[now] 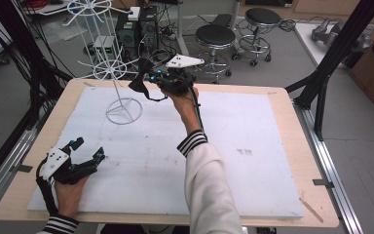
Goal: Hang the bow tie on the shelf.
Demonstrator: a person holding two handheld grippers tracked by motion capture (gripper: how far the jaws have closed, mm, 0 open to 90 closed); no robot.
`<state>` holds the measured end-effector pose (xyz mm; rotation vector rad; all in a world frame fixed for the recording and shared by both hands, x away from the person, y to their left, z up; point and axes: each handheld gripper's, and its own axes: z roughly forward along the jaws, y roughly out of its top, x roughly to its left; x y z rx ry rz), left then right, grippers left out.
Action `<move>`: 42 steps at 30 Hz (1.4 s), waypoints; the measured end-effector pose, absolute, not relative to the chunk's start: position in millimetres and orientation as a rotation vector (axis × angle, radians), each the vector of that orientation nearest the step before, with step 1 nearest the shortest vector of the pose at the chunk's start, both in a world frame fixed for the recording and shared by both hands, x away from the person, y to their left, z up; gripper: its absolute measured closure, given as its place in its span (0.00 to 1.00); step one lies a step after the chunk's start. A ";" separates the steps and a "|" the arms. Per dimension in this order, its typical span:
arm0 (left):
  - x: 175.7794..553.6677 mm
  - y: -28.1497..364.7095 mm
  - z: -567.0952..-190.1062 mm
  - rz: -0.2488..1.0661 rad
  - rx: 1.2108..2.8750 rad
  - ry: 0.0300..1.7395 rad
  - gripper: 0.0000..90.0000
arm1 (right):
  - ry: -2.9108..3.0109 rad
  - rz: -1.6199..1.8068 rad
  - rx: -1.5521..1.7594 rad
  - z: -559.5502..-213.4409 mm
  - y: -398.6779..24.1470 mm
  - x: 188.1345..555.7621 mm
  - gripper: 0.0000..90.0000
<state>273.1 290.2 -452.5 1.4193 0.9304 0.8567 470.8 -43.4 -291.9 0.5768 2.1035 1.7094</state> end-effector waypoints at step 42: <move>272.5 290.1 -452.5 0.856 1.424 0.919 0.18 | 2.121 1.733 0.650 -312.5 -26.1 513.0 0.96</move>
